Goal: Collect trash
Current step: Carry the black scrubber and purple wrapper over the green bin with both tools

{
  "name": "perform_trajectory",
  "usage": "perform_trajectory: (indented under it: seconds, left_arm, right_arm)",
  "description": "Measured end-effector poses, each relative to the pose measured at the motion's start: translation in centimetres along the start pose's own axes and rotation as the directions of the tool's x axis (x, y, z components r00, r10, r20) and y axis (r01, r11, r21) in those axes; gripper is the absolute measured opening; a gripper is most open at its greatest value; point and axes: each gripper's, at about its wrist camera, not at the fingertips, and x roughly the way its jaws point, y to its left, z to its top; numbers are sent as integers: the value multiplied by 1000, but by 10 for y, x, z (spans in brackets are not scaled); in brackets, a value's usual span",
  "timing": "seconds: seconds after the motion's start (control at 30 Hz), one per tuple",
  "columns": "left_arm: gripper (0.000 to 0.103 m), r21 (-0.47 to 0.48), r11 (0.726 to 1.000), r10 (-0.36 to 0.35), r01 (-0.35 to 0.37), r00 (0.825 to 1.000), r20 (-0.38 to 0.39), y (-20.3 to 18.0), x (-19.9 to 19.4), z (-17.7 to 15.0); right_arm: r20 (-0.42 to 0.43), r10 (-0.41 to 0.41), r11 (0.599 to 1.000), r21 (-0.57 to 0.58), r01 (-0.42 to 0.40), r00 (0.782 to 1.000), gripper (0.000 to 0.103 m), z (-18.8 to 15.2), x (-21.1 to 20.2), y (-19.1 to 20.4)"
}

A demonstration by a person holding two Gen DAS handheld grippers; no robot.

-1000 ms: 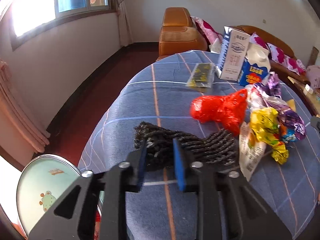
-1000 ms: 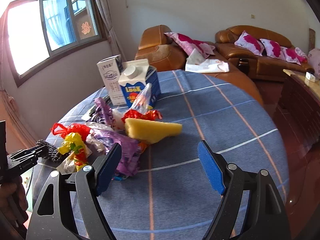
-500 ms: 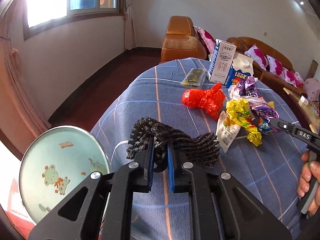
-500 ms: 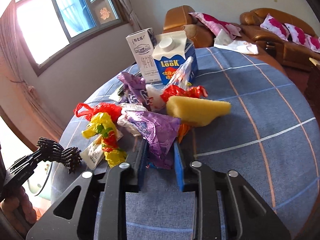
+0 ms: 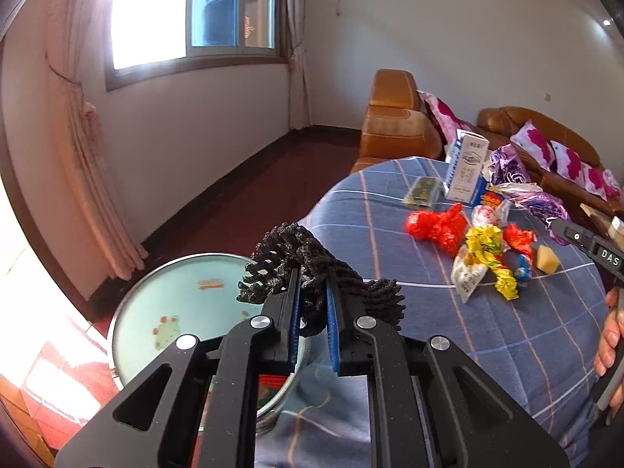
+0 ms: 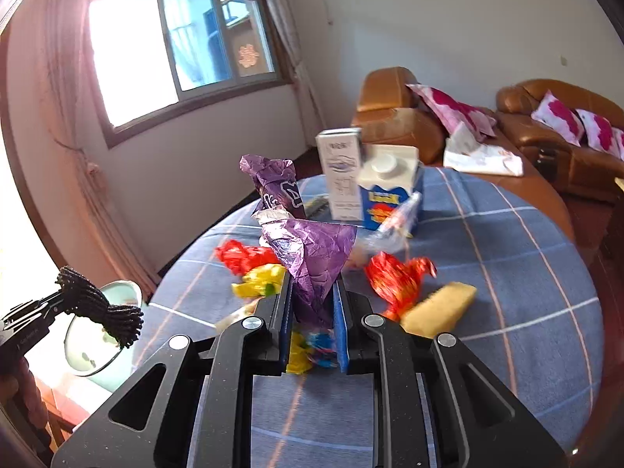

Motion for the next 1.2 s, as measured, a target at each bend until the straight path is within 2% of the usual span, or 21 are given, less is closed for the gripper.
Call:
perform_trajectory:
  seconds: [0.53,0.9,1.2]
  left_arm:
    - [11,-63,986,156,-155,988,7,60,-28,-14]
    - [11,-85,961,263,-264,965,-27,95,-28,-29]
    - [11,-58,941,332,-334,942,-43,102,-24,-34]
  right_arm:
    - [-28,159,969,-189,-161,987,19,-3,23,86]
    - [-90,227,931,-272,-243,970,19,-13,43,129]
    - [-125,266,899,-325,-293,956,19,-17,58,157]
